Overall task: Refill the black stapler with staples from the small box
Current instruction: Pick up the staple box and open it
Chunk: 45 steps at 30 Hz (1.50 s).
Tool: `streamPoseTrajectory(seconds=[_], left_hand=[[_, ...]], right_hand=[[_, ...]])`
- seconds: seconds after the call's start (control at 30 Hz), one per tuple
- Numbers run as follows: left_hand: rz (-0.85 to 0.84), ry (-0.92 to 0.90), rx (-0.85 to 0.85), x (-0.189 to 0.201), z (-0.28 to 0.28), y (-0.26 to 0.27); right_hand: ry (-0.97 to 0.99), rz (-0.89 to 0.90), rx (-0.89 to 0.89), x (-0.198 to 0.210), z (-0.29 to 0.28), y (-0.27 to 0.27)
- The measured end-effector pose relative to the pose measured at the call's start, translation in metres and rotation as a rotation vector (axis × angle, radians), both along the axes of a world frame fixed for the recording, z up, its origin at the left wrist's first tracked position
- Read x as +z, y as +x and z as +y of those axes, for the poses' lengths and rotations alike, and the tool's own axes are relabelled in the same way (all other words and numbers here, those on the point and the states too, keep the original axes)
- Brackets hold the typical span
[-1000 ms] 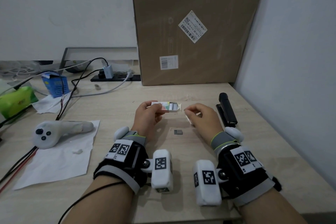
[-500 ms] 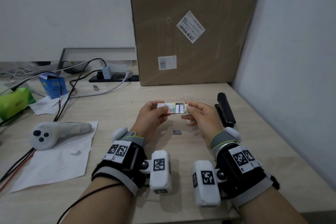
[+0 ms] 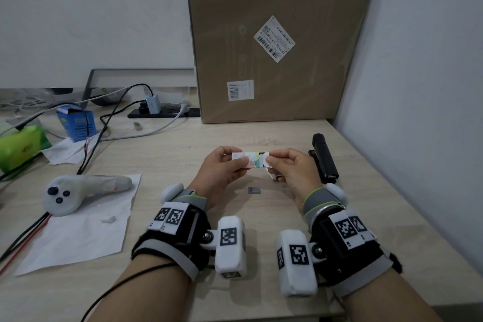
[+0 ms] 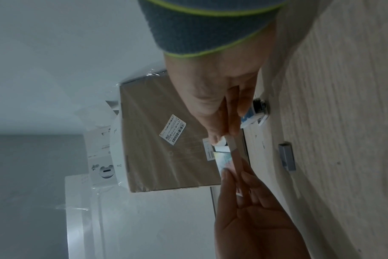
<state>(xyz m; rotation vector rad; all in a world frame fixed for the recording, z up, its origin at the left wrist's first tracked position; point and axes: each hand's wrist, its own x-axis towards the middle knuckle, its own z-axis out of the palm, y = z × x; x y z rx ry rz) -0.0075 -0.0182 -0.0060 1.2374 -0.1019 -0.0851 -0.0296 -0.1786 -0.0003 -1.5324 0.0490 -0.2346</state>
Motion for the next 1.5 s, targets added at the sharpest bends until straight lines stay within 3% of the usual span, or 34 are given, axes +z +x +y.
streamPoseTrajectory(seconds=[0.53, 1.03, 1.3, 1.4, 1.5], left_hand=[[0.000, 0.080, 0.029, 0.001, 0.002, -0.001], [0.011, 0.022, -0.054, 0.005, -0.002, -0.006], [0.007, -0.056, 0.056, 0.005, -0.001, -0.004], [0.020, -0.071, 0.051, 0.005, -0.001, -0.004], [0.016, -0.080, 0.051, 0.005, 0.000, -0.005]], right_hand=[[-0.061, 0.001, 0.013, 0.000, -0.001, -0.002], [-0.086, -0.019, 0.005, 0.004, 0.001, -0.005], [-0.344, 0.005, 0.318, 0.007, 0.004, -0.008], [-0.475, 0.038, 0.326, 0.013, 0.006, -0.014], [-0.486, 0.058, 0.312, 0.022, 0.007, -0.022]])
